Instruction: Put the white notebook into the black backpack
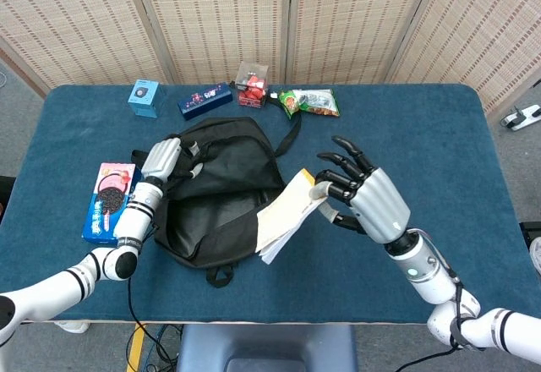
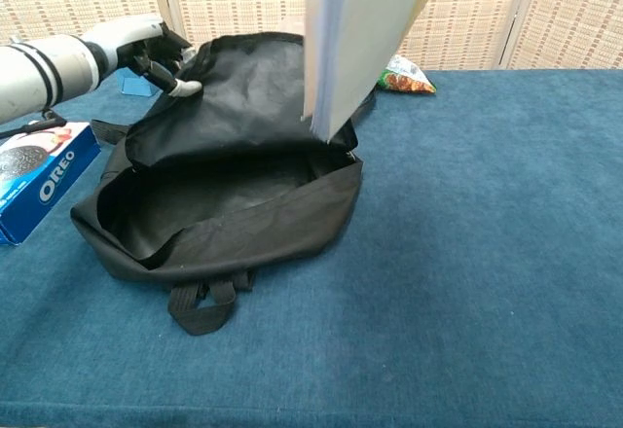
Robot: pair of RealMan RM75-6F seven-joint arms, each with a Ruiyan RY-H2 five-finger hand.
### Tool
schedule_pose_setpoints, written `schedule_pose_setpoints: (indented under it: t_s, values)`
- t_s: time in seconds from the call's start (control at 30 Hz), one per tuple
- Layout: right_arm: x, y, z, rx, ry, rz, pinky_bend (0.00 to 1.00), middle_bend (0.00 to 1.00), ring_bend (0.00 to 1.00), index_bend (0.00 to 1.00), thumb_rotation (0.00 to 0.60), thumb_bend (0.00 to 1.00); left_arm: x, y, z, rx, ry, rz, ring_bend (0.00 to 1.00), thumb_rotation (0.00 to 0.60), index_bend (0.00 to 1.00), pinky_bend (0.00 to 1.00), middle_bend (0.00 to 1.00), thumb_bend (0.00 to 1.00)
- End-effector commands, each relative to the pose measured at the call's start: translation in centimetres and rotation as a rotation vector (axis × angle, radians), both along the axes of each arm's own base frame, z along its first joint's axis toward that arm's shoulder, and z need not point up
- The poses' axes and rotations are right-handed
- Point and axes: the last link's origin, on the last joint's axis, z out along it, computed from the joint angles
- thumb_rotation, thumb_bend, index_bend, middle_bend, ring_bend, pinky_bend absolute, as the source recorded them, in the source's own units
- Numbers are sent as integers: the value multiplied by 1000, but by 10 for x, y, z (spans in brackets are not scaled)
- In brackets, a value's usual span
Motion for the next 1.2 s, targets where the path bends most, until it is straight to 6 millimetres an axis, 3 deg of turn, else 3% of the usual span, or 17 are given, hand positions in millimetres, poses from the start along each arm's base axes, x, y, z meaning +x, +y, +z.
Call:
schedule_pose_setpoints:
  t_s: [0.03,0.4,0.67,0.9,1.2]
  values:
    - [17,-4,-23,75,27,13,82,486,222,761,600,367,7,7,1,5,-2,12,400,600,848,125,475,551]
    - [52,-34,-82,176,69,-2,82,487,223,763,600,367,11,16,1,-5,18,54,399,600,844,126,475,551]
    - [71,-52,-112,184,26,-5,82,489,223,766,600,367,12,19,3,-11,16,73,398,600,843,126,475,551]
    - [42,-31,-143,160,184,55,82,490,223,766,600,372,10,17,4,-19,14,71,397,600,842,126,475,551]
    - [5,-6,-153,196,232,24,82,490,223,766,600,373,5,12,6,-31,22,61,395,600,841,126,475,551]
